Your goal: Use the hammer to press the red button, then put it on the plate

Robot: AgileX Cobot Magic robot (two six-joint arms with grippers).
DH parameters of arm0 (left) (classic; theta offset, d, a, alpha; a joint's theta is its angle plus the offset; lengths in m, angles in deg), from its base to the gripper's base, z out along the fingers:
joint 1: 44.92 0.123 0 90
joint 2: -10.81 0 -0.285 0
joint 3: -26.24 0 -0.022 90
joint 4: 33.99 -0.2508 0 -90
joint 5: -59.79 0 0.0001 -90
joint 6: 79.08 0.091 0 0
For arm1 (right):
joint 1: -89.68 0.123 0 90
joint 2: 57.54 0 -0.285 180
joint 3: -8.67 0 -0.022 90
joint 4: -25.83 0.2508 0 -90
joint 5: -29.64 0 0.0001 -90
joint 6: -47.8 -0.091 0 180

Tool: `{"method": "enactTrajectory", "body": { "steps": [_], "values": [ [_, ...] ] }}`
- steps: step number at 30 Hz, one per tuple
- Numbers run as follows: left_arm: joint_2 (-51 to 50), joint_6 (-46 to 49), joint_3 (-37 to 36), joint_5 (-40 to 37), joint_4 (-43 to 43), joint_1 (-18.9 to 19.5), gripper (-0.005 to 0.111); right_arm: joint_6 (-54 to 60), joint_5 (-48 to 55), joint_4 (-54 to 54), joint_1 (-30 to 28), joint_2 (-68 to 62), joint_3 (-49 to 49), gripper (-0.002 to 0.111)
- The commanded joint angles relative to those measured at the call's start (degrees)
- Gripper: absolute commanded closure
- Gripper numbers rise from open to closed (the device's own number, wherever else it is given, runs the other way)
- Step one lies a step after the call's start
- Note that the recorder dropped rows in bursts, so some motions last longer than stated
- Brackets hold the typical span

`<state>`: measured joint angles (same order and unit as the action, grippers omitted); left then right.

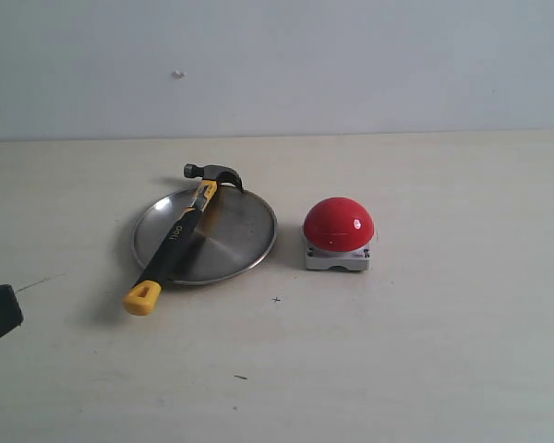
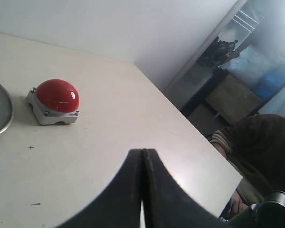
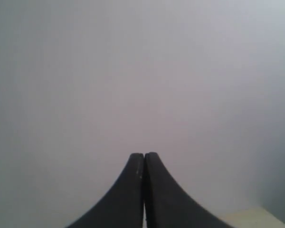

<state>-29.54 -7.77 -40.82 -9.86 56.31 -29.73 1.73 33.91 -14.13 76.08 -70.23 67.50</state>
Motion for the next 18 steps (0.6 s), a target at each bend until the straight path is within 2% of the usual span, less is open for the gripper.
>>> {"method": "enactTrajectory", "body": {
  "steps": [1,8,18],
  "values": [
    [-0.1,0.2,0.4,-0.3,0.2,-0.3,0.107,0.2,-15.7,-2.8,-0.3,0.1,8.7,0.108],
    [-0.1,0.2,0.4,-0.3,0.2,-0.3,0.107,-0.1,-14.6,-3.3,-0.3,0.1,17.9,0.108],
    [-0.1,0.2,0.4,-0.3,0.2,-0.3,0.107,-2.0,-16.6,2.2,-0.3,0.1,18.4,0.108]
  ]
}}
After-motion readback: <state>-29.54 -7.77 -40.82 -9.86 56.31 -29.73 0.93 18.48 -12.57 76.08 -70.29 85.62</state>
